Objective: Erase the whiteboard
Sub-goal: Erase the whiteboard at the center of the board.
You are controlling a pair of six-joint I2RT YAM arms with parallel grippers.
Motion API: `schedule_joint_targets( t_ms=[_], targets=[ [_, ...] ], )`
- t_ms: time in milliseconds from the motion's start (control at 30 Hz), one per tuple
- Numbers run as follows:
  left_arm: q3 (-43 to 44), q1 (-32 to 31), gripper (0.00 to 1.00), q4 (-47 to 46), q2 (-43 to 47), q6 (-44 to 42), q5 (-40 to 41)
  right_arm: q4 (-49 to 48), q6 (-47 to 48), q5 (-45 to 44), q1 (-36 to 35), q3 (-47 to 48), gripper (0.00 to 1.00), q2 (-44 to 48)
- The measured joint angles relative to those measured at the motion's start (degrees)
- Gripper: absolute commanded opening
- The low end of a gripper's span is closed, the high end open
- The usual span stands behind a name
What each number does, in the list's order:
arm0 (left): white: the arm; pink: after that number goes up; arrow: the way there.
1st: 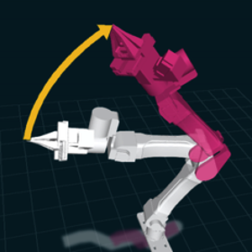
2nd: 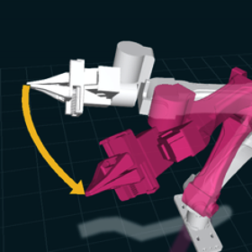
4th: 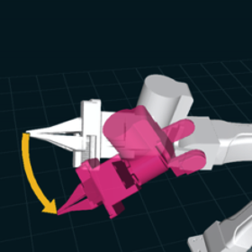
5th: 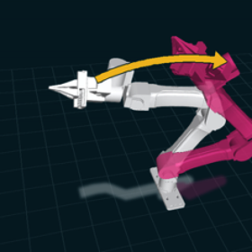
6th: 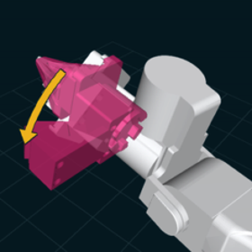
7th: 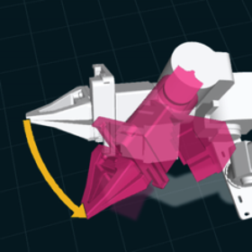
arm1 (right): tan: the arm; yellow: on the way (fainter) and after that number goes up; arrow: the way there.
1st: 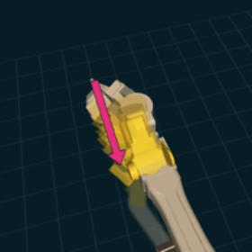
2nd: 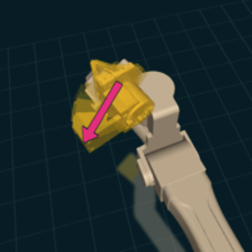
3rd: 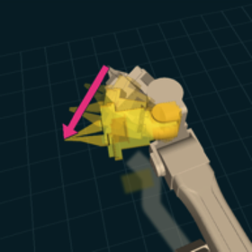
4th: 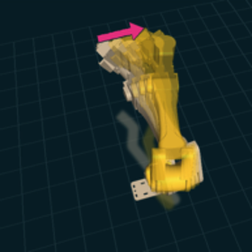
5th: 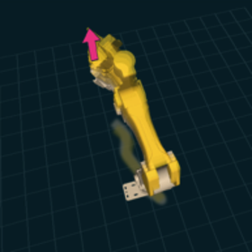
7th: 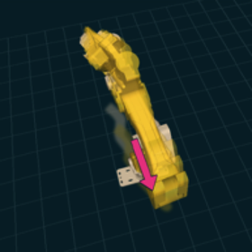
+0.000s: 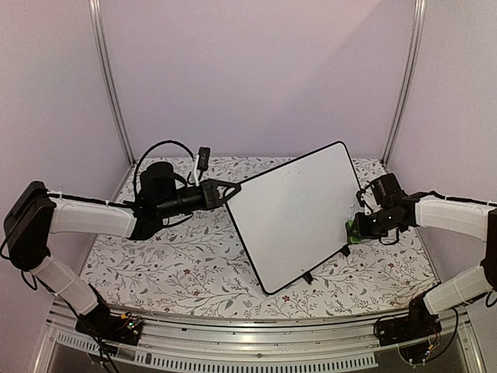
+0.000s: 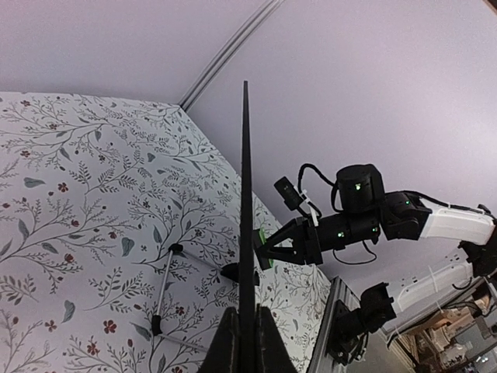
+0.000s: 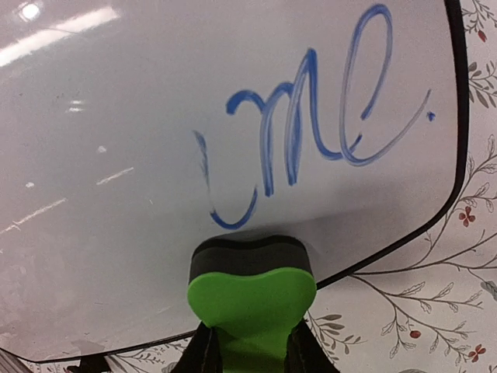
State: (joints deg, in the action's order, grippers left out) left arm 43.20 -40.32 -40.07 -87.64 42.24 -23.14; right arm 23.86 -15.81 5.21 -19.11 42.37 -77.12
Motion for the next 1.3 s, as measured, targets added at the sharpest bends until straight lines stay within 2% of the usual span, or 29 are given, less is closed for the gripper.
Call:
schedule_joint_targets(
  t_ms=[267,533,667,1300],
  targets=[
    [0.26,0.00,0.00,0.63,0.00,-0.70,0.02,0.28,-0.07,0.52,0.02,0.11,0.00,0.20],
    [0.26,0.00,0.00,0.87,0.02,-1.16,0.24,0.09,0.28,-1.95,0.07,8.72,0.00,-3.23],
    [0.26,0.02,0.00,1.42,0.33,-1.18,0.39,0.07,0.46,-2.12,0.46,9.92,0.00,-4.13],
    [-0.09,0.24,0.00,1.99,0.96,-0.81,0.02,-2.36,0.31,1.11,1.25,-0.07,0.00,-1.86]
  ],
)
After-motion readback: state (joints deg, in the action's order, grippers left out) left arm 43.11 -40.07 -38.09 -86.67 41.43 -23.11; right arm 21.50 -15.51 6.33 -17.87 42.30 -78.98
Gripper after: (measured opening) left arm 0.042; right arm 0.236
